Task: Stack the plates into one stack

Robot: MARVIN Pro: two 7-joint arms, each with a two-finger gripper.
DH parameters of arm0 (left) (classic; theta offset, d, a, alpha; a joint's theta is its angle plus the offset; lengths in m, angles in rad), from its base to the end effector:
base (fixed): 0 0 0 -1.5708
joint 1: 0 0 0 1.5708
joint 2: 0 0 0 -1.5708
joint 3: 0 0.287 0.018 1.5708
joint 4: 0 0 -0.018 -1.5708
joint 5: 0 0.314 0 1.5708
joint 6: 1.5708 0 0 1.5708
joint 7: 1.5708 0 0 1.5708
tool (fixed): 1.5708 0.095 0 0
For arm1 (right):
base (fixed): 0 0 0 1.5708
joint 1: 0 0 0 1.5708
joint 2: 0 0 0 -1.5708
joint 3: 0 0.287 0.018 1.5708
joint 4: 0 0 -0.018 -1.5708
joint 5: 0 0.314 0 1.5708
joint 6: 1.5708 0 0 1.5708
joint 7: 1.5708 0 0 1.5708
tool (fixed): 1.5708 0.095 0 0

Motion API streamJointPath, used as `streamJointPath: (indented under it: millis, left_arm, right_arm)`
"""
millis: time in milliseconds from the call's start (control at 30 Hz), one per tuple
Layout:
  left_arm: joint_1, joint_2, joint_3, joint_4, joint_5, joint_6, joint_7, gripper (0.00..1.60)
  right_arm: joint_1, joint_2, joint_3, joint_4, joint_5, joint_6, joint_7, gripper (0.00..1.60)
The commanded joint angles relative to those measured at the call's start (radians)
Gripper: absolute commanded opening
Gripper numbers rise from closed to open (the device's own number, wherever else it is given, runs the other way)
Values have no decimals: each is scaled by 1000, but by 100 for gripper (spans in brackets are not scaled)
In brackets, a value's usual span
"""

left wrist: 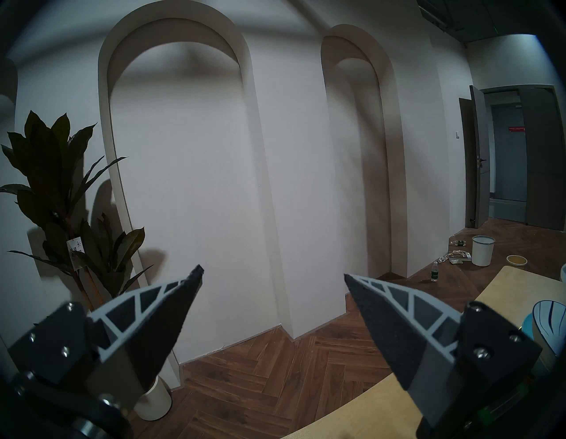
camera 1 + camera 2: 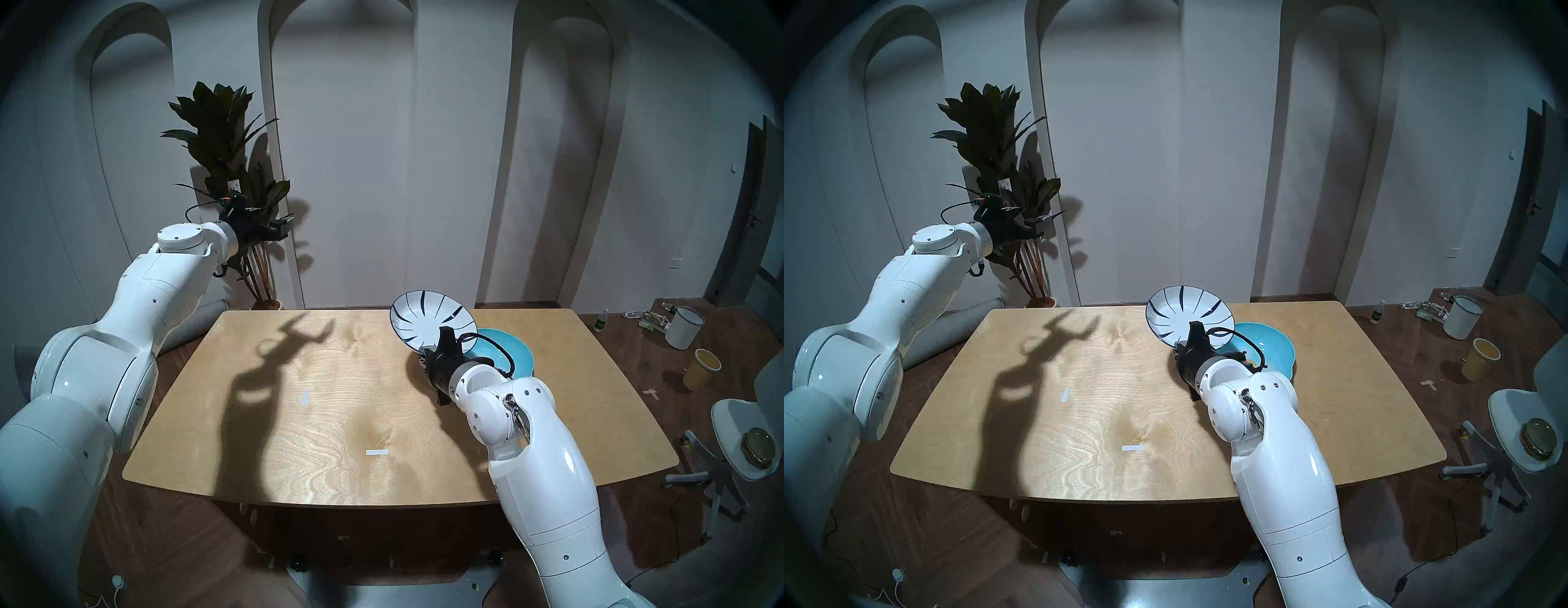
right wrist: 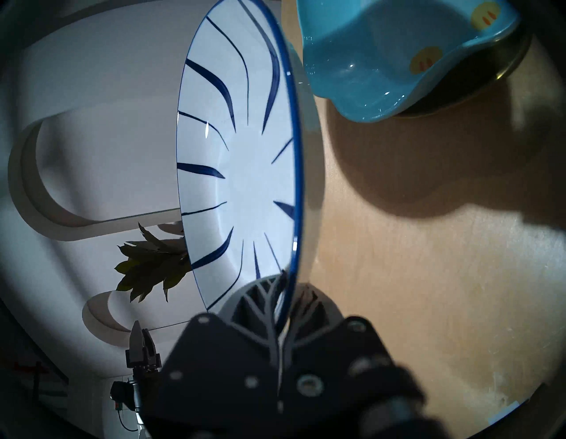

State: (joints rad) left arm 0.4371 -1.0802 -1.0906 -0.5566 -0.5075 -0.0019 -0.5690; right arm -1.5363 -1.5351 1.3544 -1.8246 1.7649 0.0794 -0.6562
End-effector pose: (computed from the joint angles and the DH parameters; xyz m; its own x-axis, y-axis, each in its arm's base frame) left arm 0.6348 0.1616 -0.0922 -0.0349 -0.1401 0.9895 -0.3676 -0.9189 -0.1430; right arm 0.4087 0.0960 -0.2503 0.3365 -0.9338 -0.1214 -0.3729 -0.0137 -0.9278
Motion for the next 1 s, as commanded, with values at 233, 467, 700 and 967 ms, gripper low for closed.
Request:
streamJointPath:
  millis: [233,467,700,967]
  left_arm:
    - [-34,1,-6,-11,0,-5,-1,160]
    - [-35,1,-6,-10,1,-6,-1,160]
    - [-34,1,-7,-10,1,-5,-1,160]
    - [-34,1,-7,-11,1,-5,-1,160]
  right_arm:
    - [-28,-10,30,-124,-3,-51,-18,0]
    - [-48,-12,53,-126,6,-69,-21,0]
    - [-51,-5,80,-127,12,-84,-26,0]
    - [-28,5,110,-125,31,-89,-70,0]
